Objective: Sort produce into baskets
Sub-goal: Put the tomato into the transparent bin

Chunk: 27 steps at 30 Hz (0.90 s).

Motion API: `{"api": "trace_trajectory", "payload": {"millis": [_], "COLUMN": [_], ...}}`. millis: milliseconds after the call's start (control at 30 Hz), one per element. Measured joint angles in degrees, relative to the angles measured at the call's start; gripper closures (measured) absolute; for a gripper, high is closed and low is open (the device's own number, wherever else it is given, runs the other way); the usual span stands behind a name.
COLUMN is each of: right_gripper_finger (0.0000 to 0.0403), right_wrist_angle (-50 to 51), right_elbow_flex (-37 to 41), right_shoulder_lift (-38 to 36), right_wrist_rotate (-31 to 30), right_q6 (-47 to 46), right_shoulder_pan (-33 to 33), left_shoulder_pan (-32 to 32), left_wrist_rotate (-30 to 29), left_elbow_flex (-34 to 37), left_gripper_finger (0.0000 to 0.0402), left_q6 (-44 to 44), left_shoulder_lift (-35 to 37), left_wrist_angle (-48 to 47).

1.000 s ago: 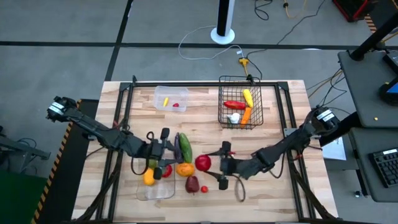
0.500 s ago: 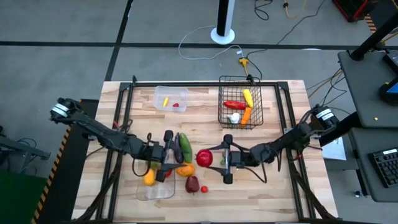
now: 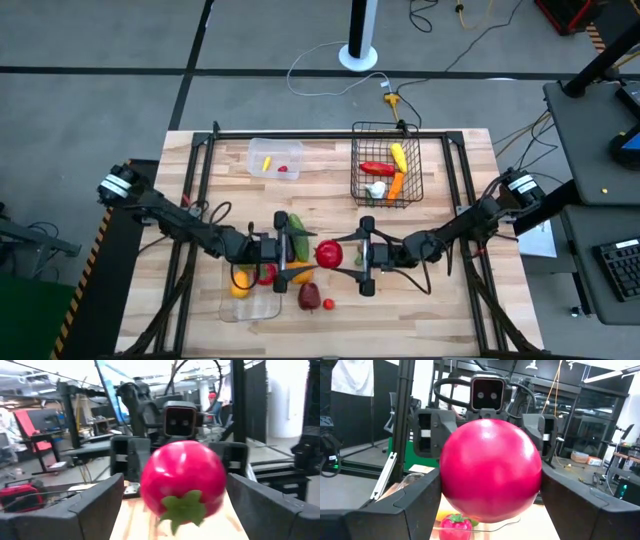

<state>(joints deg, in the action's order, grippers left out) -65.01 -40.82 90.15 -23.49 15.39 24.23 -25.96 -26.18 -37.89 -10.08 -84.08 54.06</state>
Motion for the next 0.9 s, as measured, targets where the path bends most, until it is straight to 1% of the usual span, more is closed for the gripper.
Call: {"api": "trace_trajectory", "payload": {"millis": [233, 367, 600, 900], "right_gripper_finger": [0.0101, 0.0101, 0.0101, 0.0099], "right_wrist_angle": [0.37, 0.44, 0.66, 1.25], "right_elbow_flex": [0.00, 0.00, 0.00, -0.04], "right_shoulder_lift": [0.00, 0.00, 0.00, 0.00], "right_wrist_rotate": [0.00, 0.00, 0.23, 0.11], "right_q6": [-0.29, -0.25, -0.18, -0.99], "right_shoulder_pan": [0.00, 0.00, 0.04, 0.00], "left_shoulder_pan": [1.50, 2.39, 2.75, 2.75], "left_wrist_rotate": [2.96, 7.58, 7.53, 7.24], "left_elbow_flex": [0.02, -0.27, -3.72, -3.32], "left_gripper_finger": [0.0067, 0.0067, 0.0071, 0.0116], "left_q6": [0.49, 0.93, -1.08, -0.80], "left_shoulder_lift": [-1.67, -3.71, -7.82, -7.52], "left_wrist_angle": [1.95, 4.81, 5.33, 5.35]}}
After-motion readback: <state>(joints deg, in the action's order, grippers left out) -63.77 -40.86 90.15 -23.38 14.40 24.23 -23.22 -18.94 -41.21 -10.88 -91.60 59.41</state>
